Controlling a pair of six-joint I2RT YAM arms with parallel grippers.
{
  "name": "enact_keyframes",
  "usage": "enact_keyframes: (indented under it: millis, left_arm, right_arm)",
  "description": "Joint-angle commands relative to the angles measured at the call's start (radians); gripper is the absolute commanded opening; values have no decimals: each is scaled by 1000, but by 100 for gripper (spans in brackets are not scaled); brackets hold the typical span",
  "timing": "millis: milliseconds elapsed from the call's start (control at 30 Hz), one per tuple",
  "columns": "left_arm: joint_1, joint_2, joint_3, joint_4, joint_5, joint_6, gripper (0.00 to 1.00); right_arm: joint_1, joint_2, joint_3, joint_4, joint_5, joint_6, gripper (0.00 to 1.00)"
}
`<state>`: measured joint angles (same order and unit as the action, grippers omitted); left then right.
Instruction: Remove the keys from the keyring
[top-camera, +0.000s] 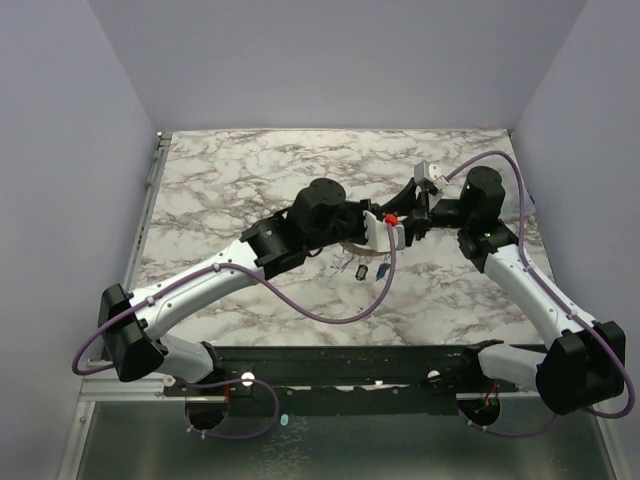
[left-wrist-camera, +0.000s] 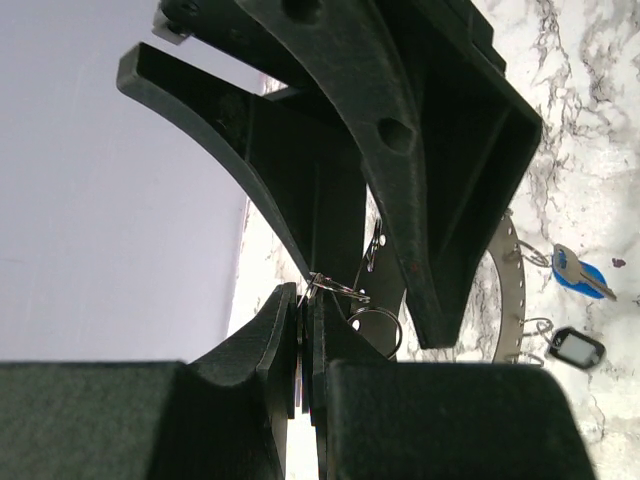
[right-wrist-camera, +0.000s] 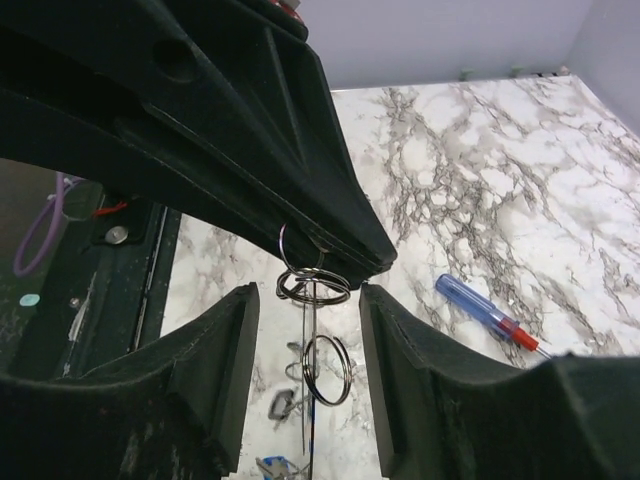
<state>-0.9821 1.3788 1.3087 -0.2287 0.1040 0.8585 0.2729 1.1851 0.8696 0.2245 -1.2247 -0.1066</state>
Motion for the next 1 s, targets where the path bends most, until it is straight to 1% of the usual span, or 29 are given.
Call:
enact_keyframes:
  millis: [0,167,267,300,400,433,700,967]
  left_arm:
    - [-5,11,53,2,-28,-36,0]
    - [-4,18,63,-17,-26,-46,0]
    - [-5,30,85,-67,-21,-49,0]
    - [-3,35,96,-88,-16,-53,0]
    - [-3,52,133,-155,3,-72,0]
    - [-3,58,144,-172,7,-80,0]
    - [44,106,224,-289,65,-154,0]
    - [105,180,324,-407,202,-256,0]
  right_arm:
    - [15,7,-8,9,-10,-26,54]
    - [15,3,-6,-14,-14,-60,38]
    - [15,-1,7,-46,-19,-106,26]
    - [15,-1,18,-68,-21,-125,18]
    - [15,-3,46,-138,-27,-198,4]
    - [15,-4,54,-155,-26,-216,1]
    - [15,-14,66,-217,-35,-286,0]
    - [17,-15,126,-359,-61,-423,1]
